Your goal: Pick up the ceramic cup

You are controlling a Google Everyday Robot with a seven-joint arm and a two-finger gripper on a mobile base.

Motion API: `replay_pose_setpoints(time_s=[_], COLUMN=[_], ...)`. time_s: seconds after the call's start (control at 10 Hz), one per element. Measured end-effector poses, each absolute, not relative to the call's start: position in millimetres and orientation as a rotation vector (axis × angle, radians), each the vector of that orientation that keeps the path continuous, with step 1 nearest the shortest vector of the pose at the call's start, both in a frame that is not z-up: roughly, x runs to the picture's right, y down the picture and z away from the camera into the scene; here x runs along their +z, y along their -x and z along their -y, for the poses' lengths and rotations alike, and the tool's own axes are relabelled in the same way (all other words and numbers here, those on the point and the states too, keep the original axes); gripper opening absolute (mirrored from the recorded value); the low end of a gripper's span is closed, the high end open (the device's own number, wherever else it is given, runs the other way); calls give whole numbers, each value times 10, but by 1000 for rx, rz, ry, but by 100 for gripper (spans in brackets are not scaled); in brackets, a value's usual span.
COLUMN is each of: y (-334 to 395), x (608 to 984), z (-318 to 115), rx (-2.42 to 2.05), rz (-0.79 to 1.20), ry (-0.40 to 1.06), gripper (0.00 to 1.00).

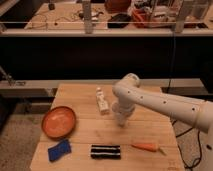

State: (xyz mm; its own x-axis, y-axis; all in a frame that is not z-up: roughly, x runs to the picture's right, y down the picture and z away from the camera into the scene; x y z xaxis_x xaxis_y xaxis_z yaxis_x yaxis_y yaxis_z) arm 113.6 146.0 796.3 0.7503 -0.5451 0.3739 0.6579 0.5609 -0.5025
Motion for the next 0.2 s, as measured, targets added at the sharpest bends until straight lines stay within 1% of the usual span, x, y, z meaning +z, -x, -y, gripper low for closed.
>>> replay_pose_setpoints(time_s=[0.2], y=[-1112], x=[7917], z=[-1401], rx=[-722], rz=[187], ry=[664], gripper=[4])
